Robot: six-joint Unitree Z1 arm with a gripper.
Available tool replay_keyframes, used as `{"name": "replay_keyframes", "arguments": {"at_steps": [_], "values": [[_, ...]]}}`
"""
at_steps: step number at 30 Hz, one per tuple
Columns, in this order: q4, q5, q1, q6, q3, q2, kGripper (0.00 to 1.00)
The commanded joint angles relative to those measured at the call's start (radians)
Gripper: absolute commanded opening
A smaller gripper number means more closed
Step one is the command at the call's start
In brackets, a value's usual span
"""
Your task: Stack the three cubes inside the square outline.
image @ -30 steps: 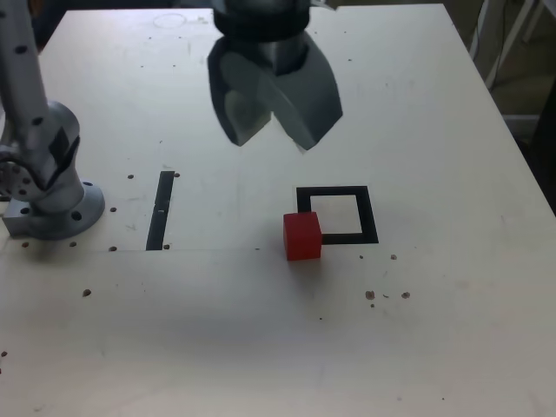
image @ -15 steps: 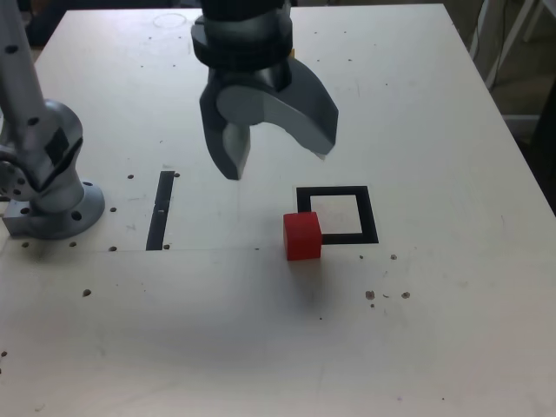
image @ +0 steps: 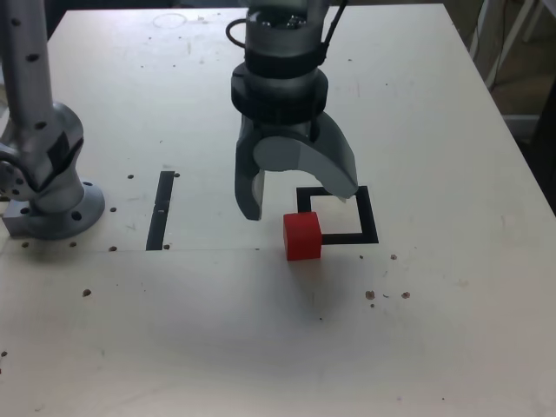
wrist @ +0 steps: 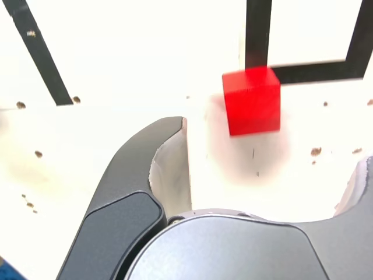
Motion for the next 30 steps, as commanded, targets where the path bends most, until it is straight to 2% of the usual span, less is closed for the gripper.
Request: {"name": "replay_keyframes", "arguments": {"at_steps": [1,5,10,23,26,30], "values": [[-0.005,0.012,-0.002,-0.007,-0.002,0.015,0.98],[-0.030,0.028,-0.002,-0.018,0.014,0.042,0.98],[-0.064,0.027,-0.002,-0.020,0.034,0.070,0.98],[-0.164,0.010,0.003,-0.032,0.094,0.125,0.83],[-0.170,0.017,0.004,-0.032,0.093,0.129,0.75],[-0.171,0.032,0.006,-0.033,0.089,0.130,0.53]]}}
